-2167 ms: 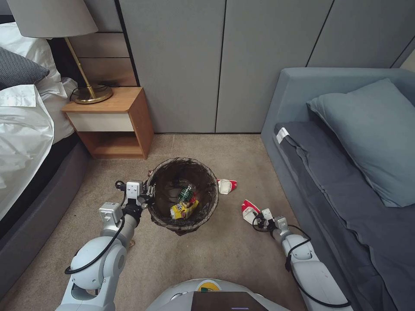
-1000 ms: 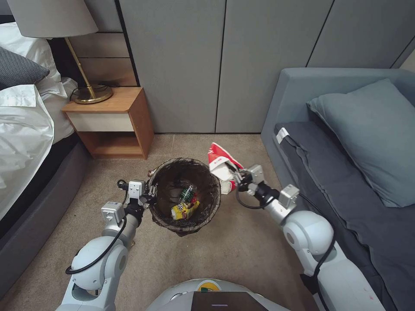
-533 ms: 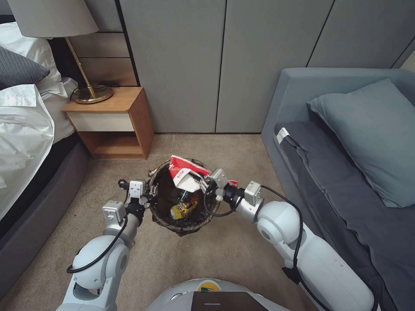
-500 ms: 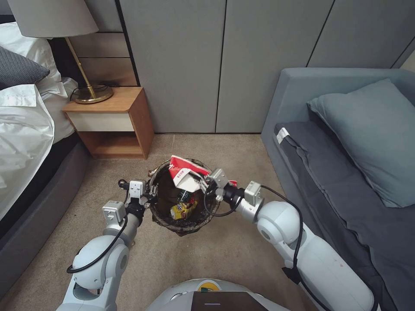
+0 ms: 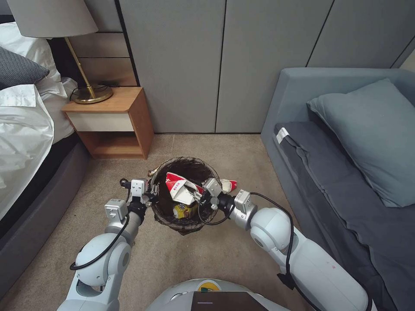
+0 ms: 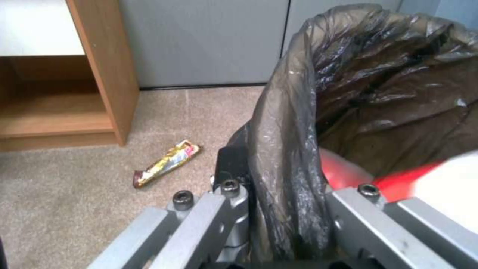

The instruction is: Pick up the trash bin, then pick up the garbage from the floor and place it into the trash bin.

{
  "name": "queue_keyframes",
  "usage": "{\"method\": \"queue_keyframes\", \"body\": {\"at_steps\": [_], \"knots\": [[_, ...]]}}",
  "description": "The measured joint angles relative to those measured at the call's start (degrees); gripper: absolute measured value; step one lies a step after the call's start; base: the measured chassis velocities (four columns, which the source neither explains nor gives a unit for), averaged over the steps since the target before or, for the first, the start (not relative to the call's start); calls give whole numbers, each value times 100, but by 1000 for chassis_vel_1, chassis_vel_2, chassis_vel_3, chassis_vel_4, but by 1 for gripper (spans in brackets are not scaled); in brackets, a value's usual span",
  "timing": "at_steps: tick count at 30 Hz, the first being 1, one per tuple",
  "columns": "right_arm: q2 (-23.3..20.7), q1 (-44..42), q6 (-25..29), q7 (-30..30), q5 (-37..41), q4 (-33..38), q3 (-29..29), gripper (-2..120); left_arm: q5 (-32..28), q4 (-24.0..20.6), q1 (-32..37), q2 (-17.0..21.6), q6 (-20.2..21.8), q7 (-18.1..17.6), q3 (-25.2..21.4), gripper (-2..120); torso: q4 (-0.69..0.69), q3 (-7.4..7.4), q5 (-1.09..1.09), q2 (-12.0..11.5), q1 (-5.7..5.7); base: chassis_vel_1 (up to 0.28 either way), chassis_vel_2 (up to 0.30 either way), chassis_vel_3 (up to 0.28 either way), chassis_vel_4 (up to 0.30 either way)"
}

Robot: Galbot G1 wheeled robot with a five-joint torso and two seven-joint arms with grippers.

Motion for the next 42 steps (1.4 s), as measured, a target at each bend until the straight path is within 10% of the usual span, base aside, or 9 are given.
{"method": "queue_keyframes", "body": {"at_steps": [16,32,42], "knots": [[-43,-256,96,10,-150,262,414,98,33,11,-32,-15,23,-26,41,7,1,0,0,0,0,0,0,0,0],[738,-1423,1053,616,-803,553,2011,100,97,23,-3,-6,6,18,8,7,2,0,0,0,0,0,0,0,0],[2014,-2749,2371,597,-1542,308,3381,100,97,20,15,-4,26,81,-24,7,0,-1,0,0,0,0,0,0,0]]}}
